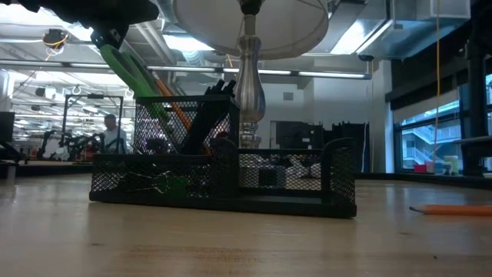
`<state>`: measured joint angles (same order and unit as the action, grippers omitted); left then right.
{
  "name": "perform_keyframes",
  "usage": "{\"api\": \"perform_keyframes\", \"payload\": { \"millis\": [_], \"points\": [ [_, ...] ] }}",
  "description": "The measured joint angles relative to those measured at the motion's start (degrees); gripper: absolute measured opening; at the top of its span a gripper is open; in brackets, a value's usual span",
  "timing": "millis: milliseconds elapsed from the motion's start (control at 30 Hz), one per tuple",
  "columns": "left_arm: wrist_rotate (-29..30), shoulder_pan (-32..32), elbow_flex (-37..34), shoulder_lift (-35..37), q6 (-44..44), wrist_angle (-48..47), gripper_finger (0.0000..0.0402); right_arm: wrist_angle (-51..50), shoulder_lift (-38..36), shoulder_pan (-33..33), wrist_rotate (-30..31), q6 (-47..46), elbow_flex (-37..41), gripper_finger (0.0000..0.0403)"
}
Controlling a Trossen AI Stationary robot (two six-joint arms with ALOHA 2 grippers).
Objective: Pick and place office supplies into organizer
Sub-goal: Put the orange pencil into the black desk organizer
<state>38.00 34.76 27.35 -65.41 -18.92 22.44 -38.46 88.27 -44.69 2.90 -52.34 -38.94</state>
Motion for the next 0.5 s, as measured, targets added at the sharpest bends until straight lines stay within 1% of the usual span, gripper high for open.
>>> {"api": "perform_keyframes", "payload": {
  "millis": [100,400,500],
  "points": [
    [0.00,-0.01,0.00,0.00,0.01,0.00,0.0004,0.01,0.00,0.00,0.16,-1.21,0.00,0.0111],
    [0.00,-0.02,0.00,0.00,0.02,0.00,0.0001,0.60,0.02,0.06,0.92,-1.41,0.00,0.0024],
    [-0.02,0.00,0.00,0.00,0.04,0.00,0.0002,0.68,0.02,0.07,0.92,-1.40,-0.02,0.0011]
  ]
}}
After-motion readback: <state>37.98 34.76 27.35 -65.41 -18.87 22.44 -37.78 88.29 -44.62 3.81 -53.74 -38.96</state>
